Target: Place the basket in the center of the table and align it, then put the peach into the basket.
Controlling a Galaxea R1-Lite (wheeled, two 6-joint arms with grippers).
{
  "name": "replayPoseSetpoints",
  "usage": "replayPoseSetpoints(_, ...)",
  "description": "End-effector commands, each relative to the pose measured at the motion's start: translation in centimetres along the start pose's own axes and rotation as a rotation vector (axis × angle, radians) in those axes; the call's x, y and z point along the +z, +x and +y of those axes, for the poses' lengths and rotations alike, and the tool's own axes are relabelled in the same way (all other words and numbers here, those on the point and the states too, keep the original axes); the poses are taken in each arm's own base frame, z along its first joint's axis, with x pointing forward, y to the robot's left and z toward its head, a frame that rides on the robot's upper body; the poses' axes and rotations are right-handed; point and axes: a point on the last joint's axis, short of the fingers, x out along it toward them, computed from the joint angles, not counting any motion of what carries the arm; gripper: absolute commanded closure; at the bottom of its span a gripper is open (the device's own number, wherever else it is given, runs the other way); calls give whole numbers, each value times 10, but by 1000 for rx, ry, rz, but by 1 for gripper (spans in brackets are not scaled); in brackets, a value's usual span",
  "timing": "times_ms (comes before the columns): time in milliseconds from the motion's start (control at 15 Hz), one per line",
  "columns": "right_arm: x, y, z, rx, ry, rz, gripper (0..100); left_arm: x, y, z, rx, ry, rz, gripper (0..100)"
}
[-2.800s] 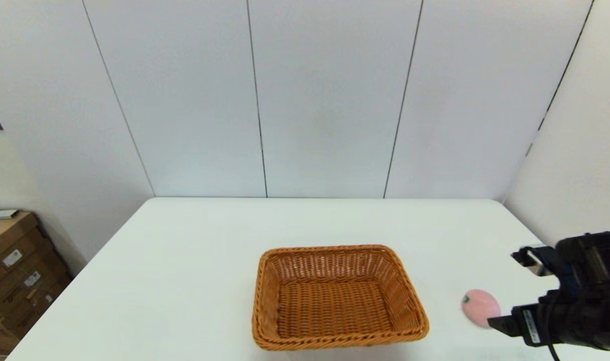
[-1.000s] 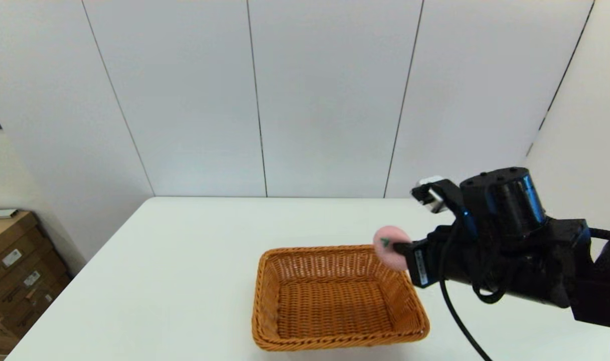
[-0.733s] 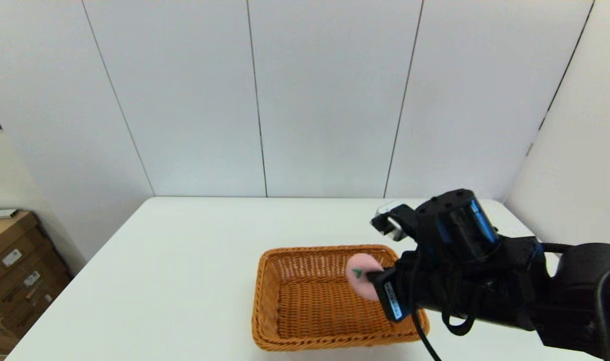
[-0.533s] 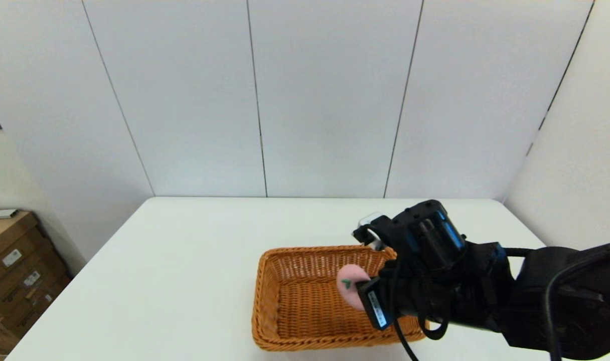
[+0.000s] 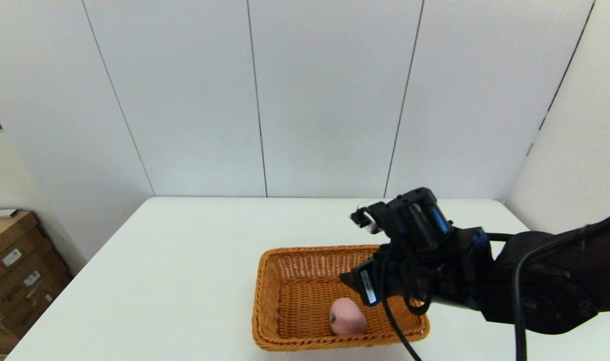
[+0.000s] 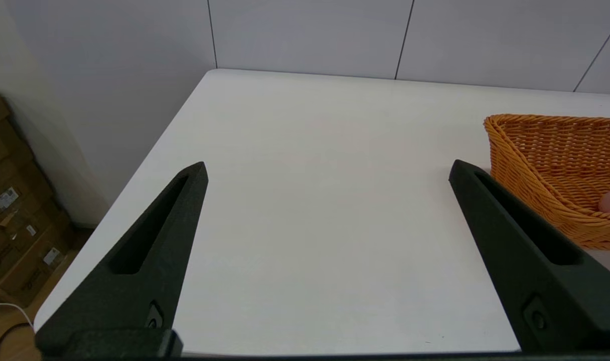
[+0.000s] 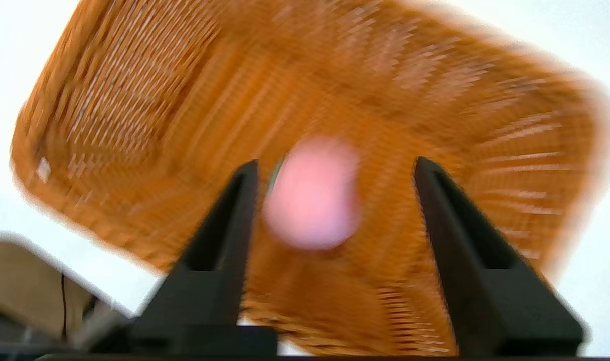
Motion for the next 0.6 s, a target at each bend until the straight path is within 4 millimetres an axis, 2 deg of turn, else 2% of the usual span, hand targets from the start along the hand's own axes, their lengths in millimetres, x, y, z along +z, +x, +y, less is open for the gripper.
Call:
replayPoseSetpoints(67,33,-96,-50,-245,125,-299,0,0,0,0,1,-1,0,0)
replayPoseSetpoints(200,27,-153,-60,-312,161,-404,0,0,0,0,1,-1,0,0)
replayPoseSetpoints(267,13,-188,-60,-315,149,-432,0,0,0,0,1,-1,0,0)
replayPoseSetpoints(400,-33,-254,-61,-305,36,-477,0,0,0,0,1,-1,0,0)
replayPoseSetpoints(600,-93,-277,-67,-348,-42,-528,0,0,0,0,1,-1,0,0)
